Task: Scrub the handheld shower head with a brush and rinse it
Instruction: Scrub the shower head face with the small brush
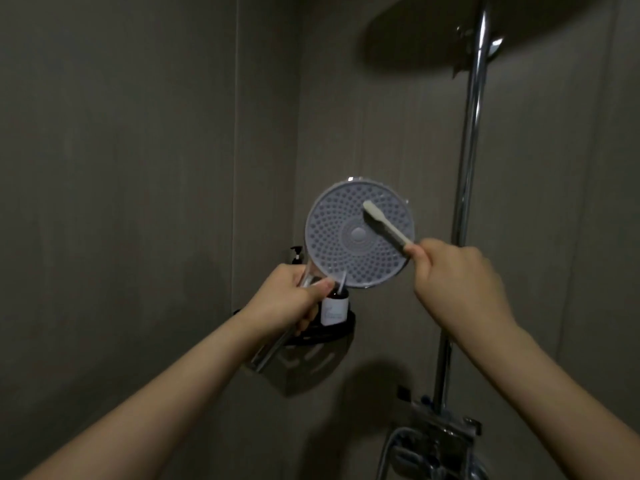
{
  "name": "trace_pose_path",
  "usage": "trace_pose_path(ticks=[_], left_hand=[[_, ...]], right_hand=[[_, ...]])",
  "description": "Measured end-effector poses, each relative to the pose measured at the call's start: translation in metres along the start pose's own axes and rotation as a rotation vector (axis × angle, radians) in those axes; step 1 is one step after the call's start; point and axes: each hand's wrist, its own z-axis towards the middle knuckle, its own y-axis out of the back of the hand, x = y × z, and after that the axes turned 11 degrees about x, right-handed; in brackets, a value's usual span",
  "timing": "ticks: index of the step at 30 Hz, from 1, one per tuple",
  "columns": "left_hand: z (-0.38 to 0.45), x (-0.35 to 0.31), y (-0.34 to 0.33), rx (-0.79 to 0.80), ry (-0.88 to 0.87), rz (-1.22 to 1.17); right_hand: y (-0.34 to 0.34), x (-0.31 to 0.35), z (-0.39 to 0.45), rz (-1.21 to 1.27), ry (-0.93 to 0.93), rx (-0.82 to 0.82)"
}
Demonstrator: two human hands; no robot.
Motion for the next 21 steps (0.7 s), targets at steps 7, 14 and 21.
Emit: trace_pose_path(ticks=[7,14,21], left_hand=[[-0.013,-0.062,0.017,-0.003,-0.068,0.08],[-0.018,-0.068,0.012,0.003,-0.057,0.044],[-0.021,-0.073,-0.001,0.042,-0.038,0.042]], right_hand=[[0.047,-0.006,0.0,-0.089,0.027,-0.259],[0.061,0.001,-0.007,-0.135,-0.025,-0.263],[0.061,0.02,-0.015,-0.122,-0.039,-0.205]])
